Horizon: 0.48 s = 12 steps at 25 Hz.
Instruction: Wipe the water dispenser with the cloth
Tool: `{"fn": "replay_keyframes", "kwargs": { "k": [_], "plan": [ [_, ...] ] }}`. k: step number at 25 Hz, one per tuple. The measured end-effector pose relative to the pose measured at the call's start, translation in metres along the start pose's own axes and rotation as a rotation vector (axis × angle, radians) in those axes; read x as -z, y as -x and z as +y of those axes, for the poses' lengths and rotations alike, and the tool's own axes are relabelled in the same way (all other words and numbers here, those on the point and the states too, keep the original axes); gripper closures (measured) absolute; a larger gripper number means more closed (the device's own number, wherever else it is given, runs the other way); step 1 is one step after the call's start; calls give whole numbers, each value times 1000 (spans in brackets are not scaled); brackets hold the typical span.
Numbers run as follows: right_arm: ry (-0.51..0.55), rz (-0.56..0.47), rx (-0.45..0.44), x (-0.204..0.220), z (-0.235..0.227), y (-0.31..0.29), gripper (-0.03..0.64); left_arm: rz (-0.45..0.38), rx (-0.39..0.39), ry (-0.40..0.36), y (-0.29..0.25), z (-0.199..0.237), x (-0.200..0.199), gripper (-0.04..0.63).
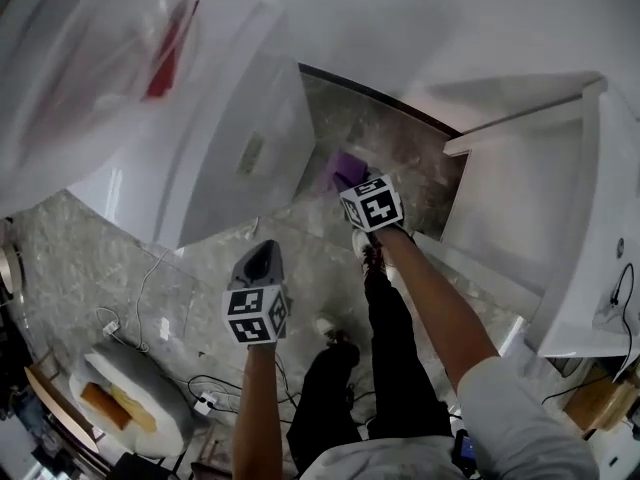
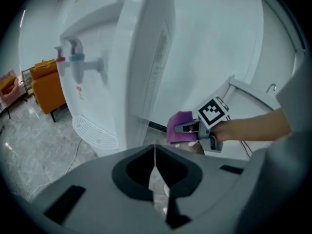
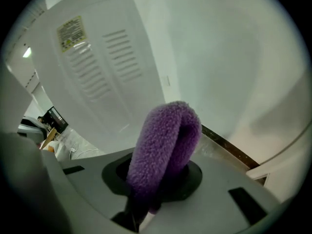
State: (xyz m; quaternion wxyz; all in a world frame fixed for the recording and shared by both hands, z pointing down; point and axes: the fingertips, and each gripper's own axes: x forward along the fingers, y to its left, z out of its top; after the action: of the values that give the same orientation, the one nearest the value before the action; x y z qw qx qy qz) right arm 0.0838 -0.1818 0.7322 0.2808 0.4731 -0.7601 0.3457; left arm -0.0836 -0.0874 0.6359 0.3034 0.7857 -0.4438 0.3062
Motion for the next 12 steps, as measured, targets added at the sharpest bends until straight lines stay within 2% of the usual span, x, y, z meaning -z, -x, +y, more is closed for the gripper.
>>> {"fn": "replay_keyframes", "kwargs": {
  "k": [7,12],
  "plan": [
    [-62,67,48,23,-67,-60,534,67,6,53,-73,-1,17,577],
    [-60,90,49,30,-92,-114,534,100,3,71,-116,8,28,577]
  ]
}}
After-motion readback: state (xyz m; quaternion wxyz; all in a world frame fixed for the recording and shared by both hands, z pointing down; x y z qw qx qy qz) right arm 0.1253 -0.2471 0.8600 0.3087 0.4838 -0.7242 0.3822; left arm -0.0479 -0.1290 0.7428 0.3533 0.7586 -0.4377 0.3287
